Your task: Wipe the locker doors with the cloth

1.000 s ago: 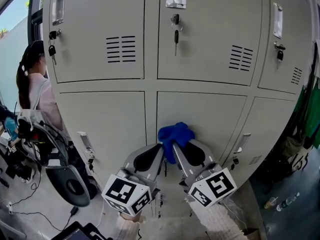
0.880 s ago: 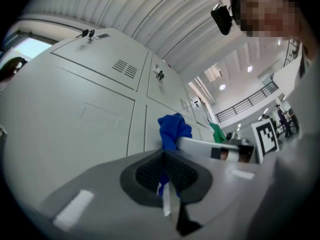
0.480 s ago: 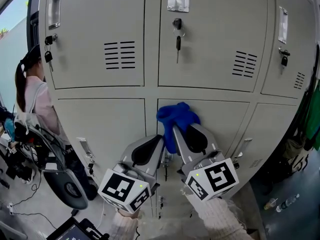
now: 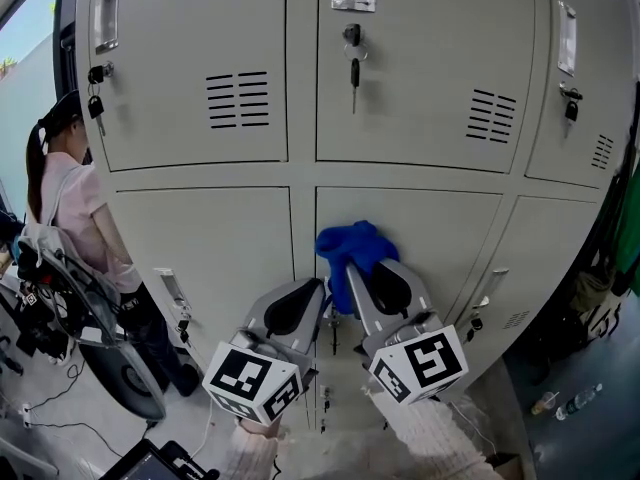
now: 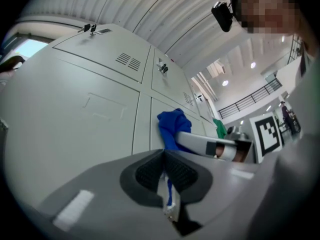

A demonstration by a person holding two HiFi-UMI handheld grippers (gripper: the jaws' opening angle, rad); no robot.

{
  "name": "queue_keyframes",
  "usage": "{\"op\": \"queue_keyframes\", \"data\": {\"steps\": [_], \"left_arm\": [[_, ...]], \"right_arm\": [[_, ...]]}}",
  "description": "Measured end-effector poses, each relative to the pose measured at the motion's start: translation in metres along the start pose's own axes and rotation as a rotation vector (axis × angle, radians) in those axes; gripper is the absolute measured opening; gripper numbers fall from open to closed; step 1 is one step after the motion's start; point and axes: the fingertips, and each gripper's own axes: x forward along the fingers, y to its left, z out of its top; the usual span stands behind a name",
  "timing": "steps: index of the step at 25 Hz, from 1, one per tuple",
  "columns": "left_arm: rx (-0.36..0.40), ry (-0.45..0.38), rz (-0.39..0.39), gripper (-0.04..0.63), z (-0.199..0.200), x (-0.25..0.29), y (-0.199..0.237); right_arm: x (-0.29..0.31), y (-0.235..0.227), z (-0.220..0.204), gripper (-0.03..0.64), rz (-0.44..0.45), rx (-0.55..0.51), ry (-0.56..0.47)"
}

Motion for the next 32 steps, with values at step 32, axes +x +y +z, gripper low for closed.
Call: {"op": "queue_keyframes", "data": {"steps": [32], "left_arm": [[-0.321,0.381,0.023,0.006,-0.197,-0.053,-0.04]], "right_arm": [[-0.088,0.031,-0.223,0.057,-0.047,0.279,0.448]]}}
